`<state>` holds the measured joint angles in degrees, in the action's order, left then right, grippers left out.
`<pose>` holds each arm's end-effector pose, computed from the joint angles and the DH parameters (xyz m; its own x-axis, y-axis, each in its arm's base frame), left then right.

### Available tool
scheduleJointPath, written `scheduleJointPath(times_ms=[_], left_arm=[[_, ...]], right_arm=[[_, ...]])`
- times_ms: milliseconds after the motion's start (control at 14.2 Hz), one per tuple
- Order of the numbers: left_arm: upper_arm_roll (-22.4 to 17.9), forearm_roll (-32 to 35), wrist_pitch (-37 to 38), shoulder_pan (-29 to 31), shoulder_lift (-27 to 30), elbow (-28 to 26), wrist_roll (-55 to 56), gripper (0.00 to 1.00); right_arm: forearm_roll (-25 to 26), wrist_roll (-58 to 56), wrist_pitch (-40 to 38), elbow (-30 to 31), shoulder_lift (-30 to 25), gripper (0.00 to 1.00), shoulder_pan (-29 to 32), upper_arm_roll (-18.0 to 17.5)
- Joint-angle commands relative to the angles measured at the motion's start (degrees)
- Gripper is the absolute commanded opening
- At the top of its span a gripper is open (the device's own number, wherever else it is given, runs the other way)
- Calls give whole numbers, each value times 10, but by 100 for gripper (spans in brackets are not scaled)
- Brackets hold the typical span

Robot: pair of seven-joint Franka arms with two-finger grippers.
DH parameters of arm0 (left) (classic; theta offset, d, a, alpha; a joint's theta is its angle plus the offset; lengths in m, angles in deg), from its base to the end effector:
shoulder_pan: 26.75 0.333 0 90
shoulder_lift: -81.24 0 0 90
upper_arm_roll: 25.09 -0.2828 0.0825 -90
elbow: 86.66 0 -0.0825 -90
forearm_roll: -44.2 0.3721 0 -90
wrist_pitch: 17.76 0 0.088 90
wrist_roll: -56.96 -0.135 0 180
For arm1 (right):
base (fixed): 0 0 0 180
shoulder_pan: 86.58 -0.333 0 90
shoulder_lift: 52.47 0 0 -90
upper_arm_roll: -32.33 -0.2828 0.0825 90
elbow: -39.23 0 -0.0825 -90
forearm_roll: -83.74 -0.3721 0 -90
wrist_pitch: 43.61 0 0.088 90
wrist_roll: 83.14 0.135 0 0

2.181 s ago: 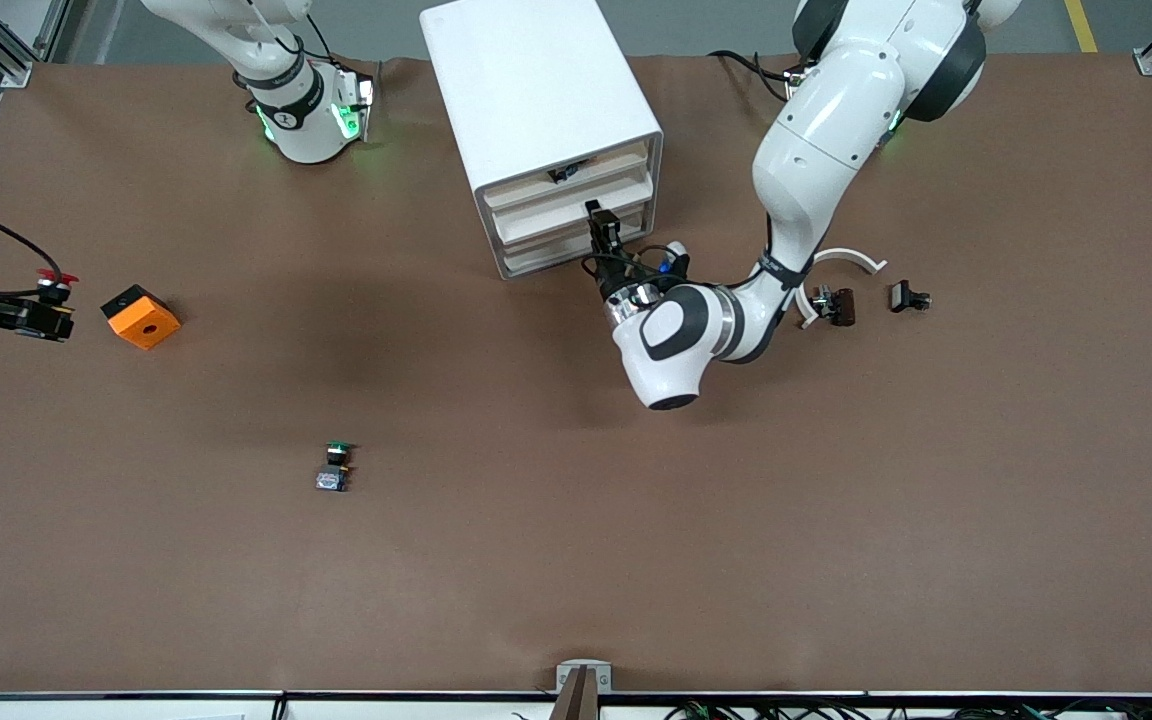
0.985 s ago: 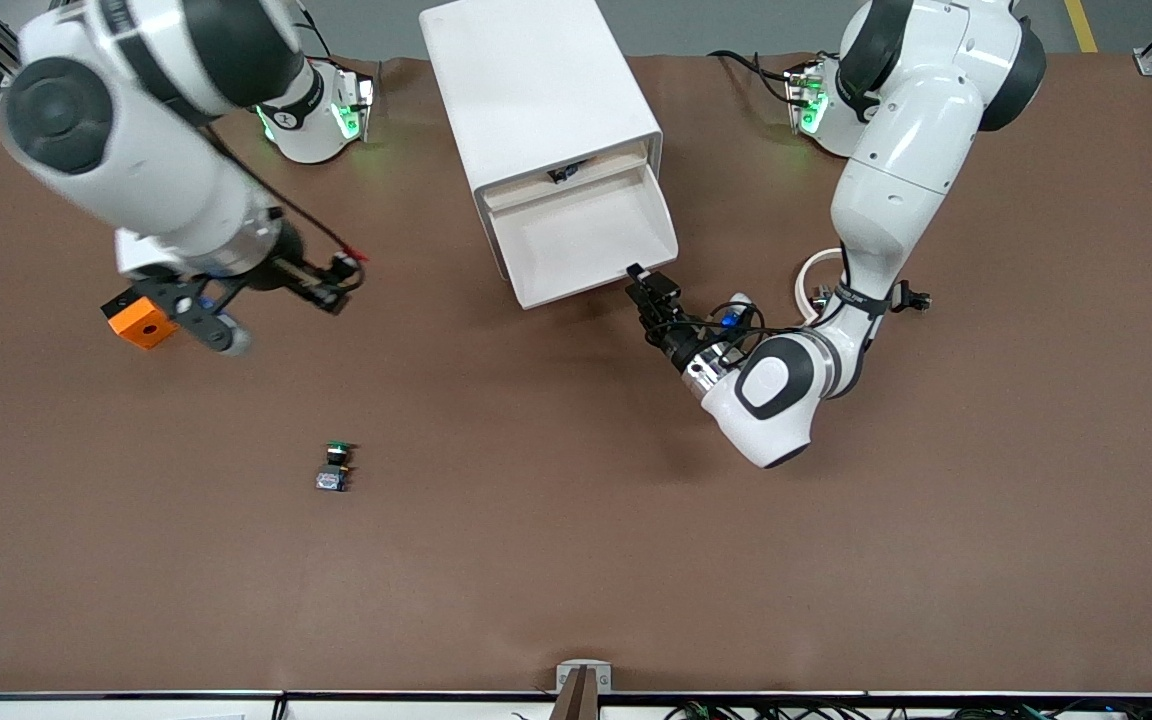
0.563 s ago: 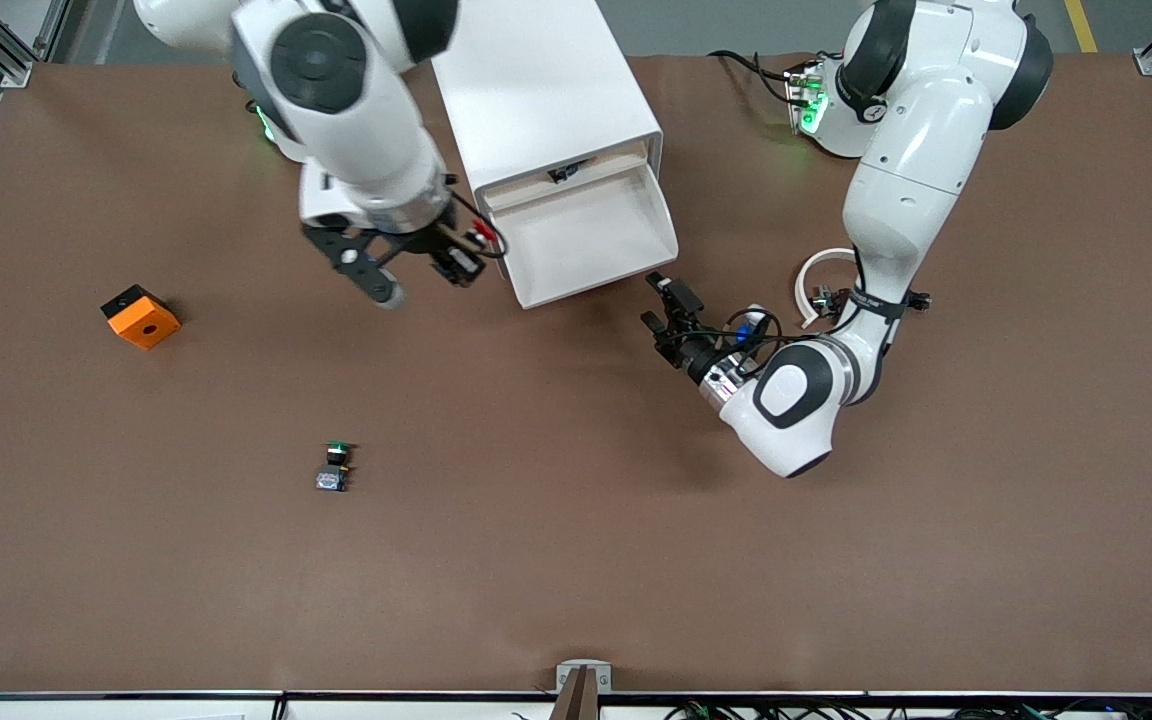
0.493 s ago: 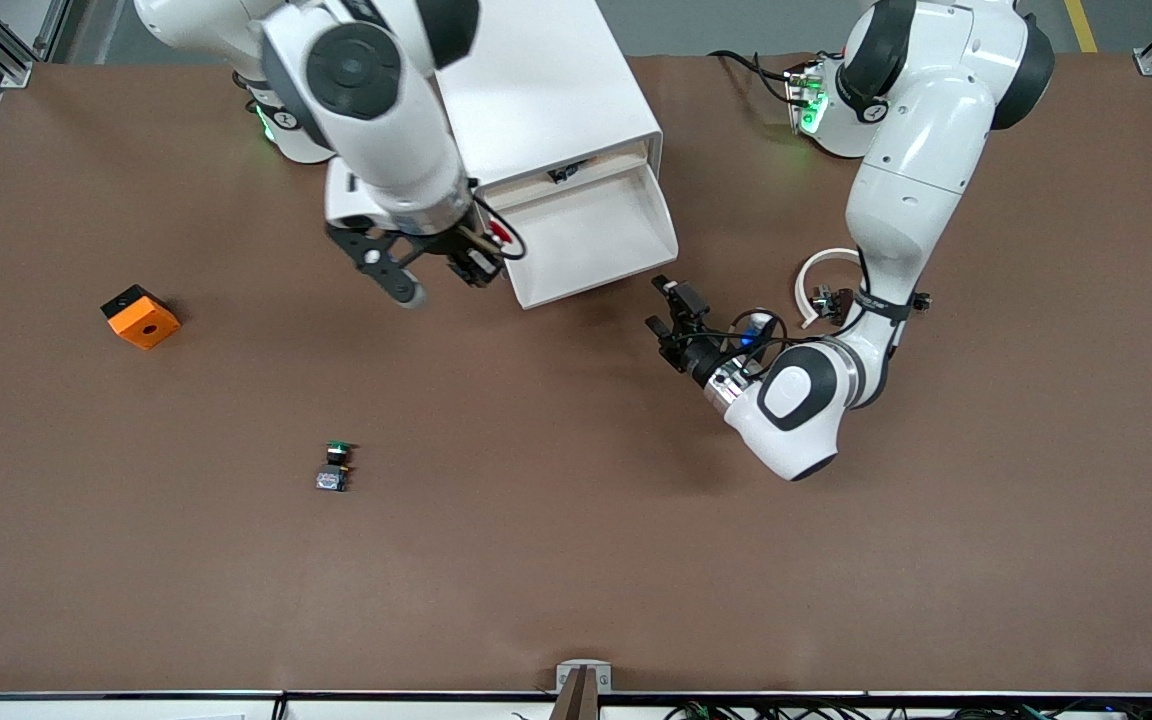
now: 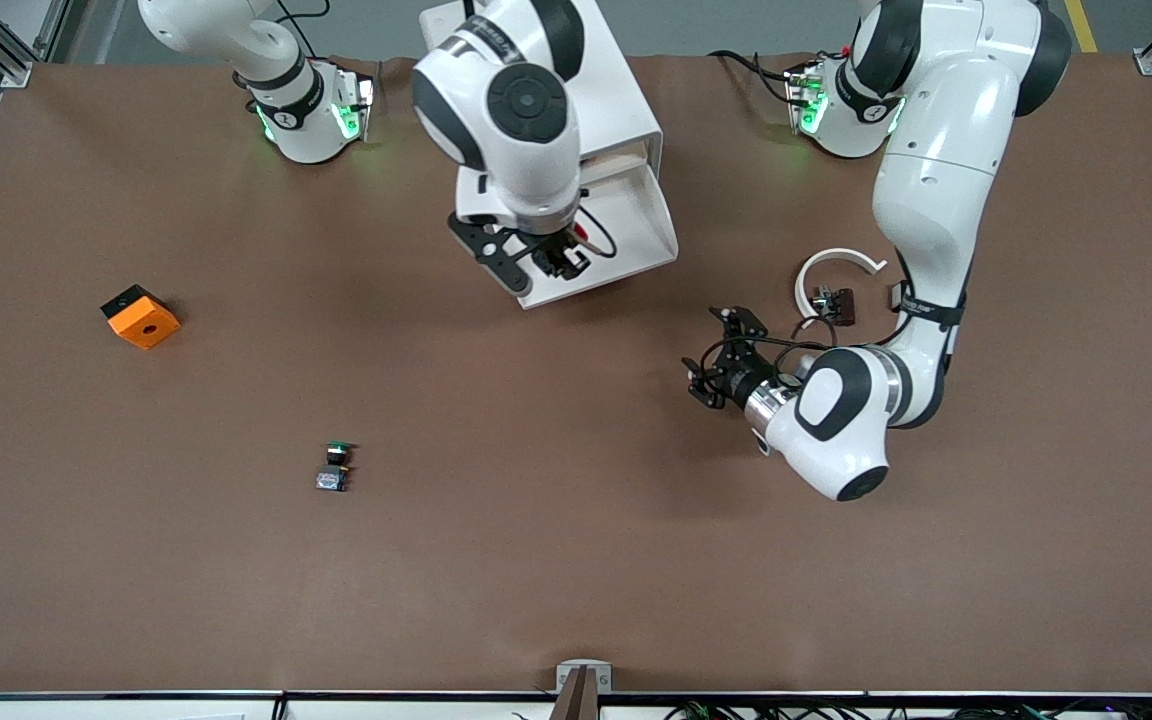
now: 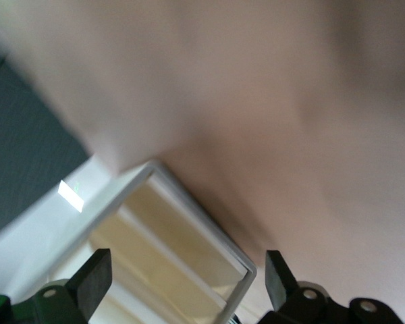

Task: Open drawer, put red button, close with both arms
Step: 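Release the red button into the drawer while the left gripper draws back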

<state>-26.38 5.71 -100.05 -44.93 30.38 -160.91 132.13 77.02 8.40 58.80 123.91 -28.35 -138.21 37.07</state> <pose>0.5601 -0.2671 0.1666 0.0760 0.7586 -0.6471 0.6985 -0.5036 -0.5084 0.4249 0.4819 0.3727 0.6878 -0.7221 -0.0742 -0.7137 -0.6914 0.1125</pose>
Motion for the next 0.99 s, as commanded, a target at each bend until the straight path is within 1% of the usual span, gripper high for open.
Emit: scheduleJointPath(times_ms=[0,141,211,352,422,633,704,774,915], left_arm=[[-17,40,-66,-9,24,-7,-139,100],[-19,53,-148,-8,31,-7,-192,100],[-19,62,-194,-11,37,-7,-202,100],[-21,91,-254,-15,44,-4,-204,100],[-22,119,-273,-22,45,7,-205,100],[-27,274,-279,-62,56,28,-205,100],[-27,308,-293,-70,63,28,-205,100],[-27,319,-310,-77,65,28,-204,100],[-26,320,-341,-87,66,28,-194,100]], right_arm=[[-1,39,-1,-10,17,0,-28,8],[0,54,0,-10,30,0,-46,8],[-3,57,1,-10,30,0,-48,8],[-1,69,1,-9,37,0,-58,9],[0,77,2,-9,39,0,-60,8],[0,78,15,-10,46,0,-61,8],[0,78,28,-10,47,0,-63,9],[0,78,38,-10,50,0,-65,9],[1,78,53,-10,52,0,-65,9]])
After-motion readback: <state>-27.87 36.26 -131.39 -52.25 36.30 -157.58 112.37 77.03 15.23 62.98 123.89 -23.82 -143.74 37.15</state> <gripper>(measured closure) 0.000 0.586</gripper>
